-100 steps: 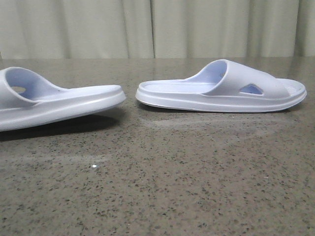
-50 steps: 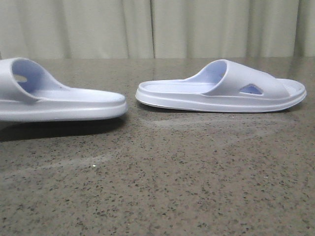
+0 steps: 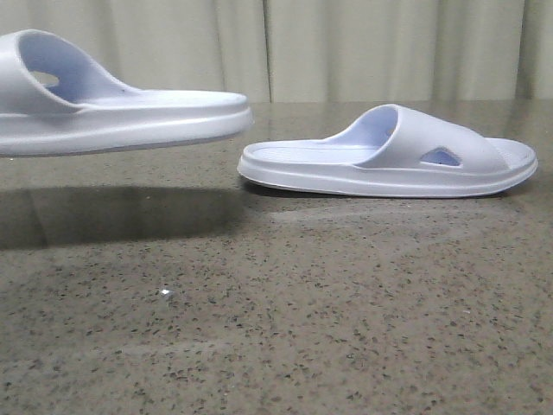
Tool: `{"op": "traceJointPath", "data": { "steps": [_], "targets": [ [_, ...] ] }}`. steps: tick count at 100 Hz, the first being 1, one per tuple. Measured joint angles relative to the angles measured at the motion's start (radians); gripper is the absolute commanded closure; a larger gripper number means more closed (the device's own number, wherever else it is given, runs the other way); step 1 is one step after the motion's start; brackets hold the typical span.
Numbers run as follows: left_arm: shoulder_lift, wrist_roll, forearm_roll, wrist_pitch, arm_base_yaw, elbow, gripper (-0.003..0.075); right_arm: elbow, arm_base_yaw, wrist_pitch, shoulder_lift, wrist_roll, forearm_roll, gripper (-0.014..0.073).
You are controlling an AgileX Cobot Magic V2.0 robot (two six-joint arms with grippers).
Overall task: Insert blue slippers together front up
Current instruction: 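Lift the slipper off the table with the left gripper, then grasp the heel rim of the other slipper with the right gripper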
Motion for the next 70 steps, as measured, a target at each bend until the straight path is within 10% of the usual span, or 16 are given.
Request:
{"op": "traceJointPath", "data": {
  "steps": [70],
  "targets": [
    [0.0,0.01,-0.011,0.0,0.0,0.0,0.0704,0.0,0.0,0.008,0.29,0.0,0.197,0.0116]
  ]
}}
